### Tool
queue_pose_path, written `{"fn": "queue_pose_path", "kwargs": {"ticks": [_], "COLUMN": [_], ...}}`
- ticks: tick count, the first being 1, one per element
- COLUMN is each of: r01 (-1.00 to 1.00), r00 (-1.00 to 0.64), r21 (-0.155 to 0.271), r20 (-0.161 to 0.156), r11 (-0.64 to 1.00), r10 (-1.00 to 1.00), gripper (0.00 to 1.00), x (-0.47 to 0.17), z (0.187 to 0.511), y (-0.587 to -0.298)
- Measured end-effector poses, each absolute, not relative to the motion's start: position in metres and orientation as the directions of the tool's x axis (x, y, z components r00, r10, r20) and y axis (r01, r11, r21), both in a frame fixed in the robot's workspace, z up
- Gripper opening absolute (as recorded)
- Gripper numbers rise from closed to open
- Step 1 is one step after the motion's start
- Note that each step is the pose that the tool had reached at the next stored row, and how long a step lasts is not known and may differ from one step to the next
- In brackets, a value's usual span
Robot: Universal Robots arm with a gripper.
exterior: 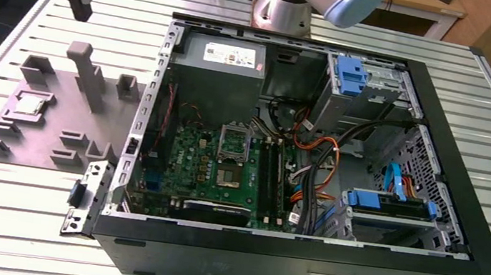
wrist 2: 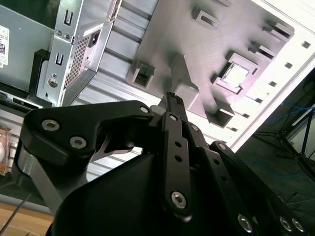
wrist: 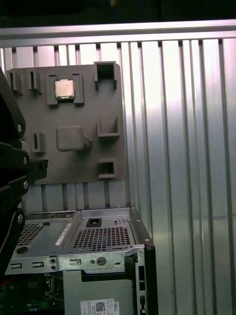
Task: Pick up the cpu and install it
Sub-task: 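Reach for the cpu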
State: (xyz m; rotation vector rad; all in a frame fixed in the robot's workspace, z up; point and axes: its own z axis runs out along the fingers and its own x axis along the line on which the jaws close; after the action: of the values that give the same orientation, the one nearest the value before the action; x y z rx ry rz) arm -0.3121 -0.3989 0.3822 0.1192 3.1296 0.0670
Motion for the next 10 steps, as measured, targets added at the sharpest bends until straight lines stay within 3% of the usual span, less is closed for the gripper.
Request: {"fn": "queue_pose_path", "kwargs": {"ticks": [10], "r01": [0.076], "r00": [-0.997], "r21": [0.043], "r20": [-0.006], "r11": [0.996], "r10": [0.076], "gripper": [0.11], "x": [-0.3191], "z": [0.3816], "y": [-0.3989]}}
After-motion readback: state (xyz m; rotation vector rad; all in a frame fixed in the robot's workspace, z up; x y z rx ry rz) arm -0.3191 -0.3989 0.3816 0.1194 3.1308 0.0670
